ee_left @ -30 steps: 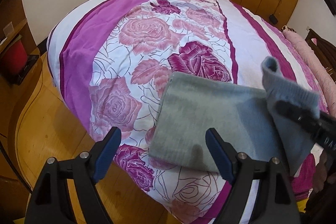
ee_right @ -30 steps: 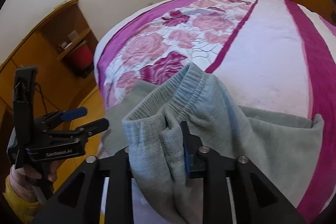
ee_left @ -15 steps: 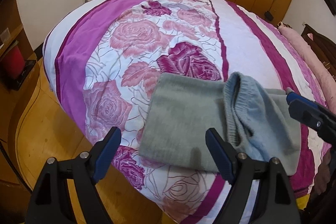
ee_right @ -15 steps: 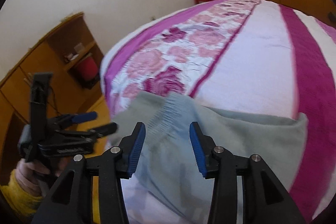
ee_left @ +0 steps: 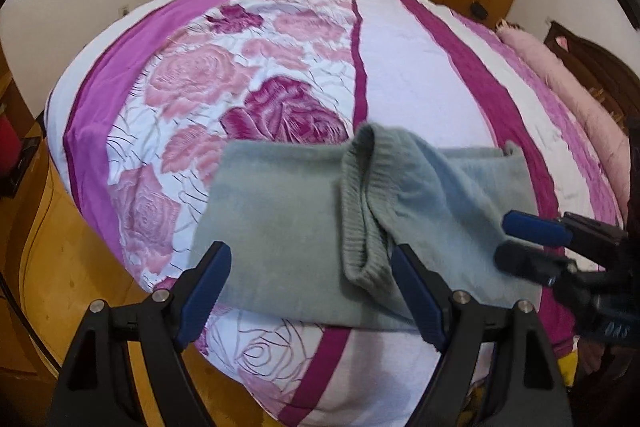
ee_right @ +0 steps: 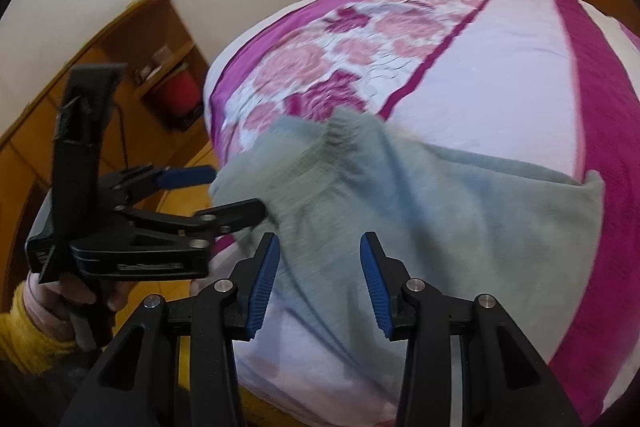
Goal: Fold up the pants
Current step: 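Open the right gripper and release the waistband onto the pants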
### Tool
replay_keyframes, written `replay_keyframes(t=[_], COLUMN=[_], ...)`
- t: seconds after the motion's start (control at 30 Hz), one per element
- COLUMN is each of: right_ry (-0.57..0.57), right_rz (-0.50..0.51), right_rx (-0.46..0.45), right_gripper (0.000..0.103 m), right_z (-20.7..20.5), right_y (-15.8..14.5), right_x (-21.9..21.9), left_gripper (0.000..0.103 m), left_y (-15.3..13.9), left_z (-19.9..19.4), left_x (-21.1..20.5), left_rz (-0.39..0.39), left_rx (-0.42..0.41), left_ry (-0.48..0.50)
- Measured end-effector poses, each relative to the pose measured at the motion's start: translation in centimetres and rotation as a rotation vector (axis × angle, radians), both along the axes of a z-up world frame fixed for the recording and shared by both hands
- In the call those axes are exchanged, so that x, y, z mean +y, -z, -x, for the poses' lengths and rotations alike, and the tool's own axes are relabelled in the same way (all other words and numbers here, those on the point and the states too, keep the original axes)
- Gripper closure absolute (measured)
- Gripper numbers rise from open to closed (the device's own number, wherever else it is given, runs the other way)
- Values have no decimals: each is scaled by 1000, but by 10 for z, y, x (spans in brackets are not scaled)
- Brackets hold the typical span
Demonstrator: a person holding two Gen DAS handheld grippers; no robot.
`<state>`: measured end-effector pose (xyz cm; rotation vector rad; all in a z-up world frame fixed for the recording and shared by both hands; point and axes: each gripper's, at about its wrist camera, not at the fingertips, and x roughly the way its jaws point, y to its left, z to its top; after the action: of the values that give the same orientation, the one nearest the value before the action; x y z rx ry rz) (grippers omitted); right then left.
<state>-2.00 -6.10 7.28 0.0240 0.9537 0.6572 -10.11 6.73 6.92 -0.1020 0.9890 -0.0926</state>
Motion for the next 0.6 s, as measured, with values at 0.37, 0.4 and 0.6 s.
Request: replay_keyframes(t=[0.37, 0.4, 0.6], right_ry=[-113, -111, -74], right_rz=[92, 99, 69], right_rx=[-6, -16, -93], right_gripper=[84, 91, 100], right_z=[-2, -2, -1], right_y=[21, 21, 4], right_x=[41, 41, 32], left_gripper=[16, 16, 16], left_y=[15, 14, 8], left_z=[6, 7, 12], left_x=[13, 14, 28], left_rz=[0, 3, 4], left_rx=[37, 33, 14], left_ry=[-29, -31, -68])
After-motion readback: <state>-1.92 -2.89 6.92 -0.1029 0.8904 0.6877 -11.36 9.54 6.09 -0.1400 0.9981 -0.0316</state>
